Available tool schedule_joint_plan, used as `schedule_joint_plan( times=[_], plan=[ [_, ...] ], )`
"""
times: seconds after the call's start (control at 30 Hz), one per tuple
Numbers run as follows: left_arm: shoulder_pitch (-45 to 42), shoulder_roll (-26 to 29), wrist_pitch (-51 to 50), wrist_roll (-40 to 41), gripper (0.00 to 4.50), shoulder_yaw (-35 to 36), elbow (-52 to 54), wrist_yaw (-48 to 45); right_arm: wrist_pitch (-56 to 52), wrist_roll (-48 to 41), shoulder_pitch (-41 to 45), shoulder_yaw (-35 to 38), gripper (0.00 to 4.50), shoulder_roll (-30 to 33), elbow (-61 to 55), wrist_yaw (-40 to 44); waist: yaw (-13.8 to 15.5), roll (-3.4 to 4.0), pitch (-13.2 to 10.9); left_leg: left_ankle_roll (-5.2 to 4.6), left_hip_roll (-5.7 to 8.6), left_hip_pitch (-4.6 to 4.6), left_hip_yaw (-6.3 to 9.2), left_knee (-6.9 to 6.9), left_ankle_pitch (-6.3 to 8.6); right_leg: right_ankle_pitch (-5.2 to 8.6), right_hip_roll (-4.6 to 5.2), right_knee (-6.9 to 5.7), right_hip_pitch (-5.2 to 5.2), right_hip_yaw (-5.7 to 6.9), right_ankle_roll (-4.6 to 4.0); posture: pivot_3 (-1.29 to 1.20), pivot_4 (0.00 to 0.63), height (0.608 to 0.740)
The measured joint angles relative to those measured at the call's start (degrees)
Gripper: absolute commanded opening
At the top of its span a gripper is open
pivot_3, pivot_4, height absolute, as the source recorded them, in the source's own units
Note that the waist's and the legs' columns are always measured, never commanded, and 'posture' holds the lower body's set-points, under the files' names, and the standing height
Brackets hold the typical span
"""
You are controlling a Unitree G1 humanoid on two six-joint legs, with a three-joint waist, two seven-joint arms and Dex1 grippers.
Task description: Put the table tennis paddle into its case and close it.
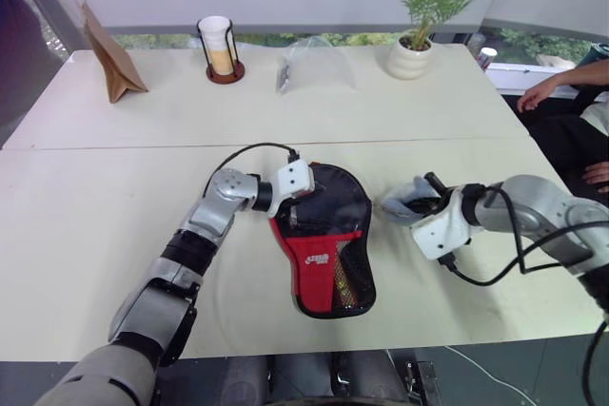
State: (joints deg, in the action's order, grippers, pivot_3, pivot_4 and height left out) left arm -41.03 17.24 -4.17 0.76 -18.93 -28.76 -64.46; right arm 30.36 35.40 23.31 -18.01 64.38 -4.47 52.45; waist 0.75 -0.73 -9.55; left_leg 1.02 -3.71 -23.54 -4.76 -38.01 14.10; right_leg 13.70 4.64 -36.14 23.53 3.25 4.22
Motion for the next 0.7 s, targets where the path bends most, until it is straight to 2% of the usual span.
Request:
schedule_joint_plan(
  times=[0.23,0.5,0.6,0.7],
  plan=[
    [-0.2,-0.2,0.1,0.0,4.5,0.0,-0.5,0.0,-1.5,-2.0,-7.0,4.0,0.2,2.4,-6.4,1.2,0.1,-0.01,0.0,0.0,0.0,0.02,0.01,0.0,0.01,0.01,0.02,0.05,-0.04,0.01,0.0,0.0,0.15,0.74],
    [-0.6,-0.5,0.9,0.0,4.5,0.0,-1.6,0.0,-2.0,-4.1,-19.9,11.1,0.2,6.9,-15.2,1.3,0.9,-0.06,0.0,-0.06,0.05,0.02,0.04,0.0,0.06,0.06,0.07,0.14,-0.1,0.03,0.07,0.0,0.15,0.74],
    [-0.8,-0.5,1.1,0.0,4.5,0.0,-2.1,0.2,-2.7,-3.7,-21.9,12.7,0.2,6.7,-16.4,0.9,1.3,-0.07,0.1,-0.07,0.05,0.02,0.04,0.0,0.06,0.07,0.07,0.14,-0.1,0.03,0.07,0.0,0.15,0.74],
    [-0.9,-0.3,1.2,0.0,4.5,0.1,-2.7,0.3,-3.9,-0.9,-20.5,12.3,0.2,3.2,-16.3,-0.5,1.3,-0.27,0.2,-0.06,0.02,0.05,0.06,0.0,0.07,0.1,0.04,0.14,-0.1,0.04,0.11,0.0,0.15,0.74]
  ],
)
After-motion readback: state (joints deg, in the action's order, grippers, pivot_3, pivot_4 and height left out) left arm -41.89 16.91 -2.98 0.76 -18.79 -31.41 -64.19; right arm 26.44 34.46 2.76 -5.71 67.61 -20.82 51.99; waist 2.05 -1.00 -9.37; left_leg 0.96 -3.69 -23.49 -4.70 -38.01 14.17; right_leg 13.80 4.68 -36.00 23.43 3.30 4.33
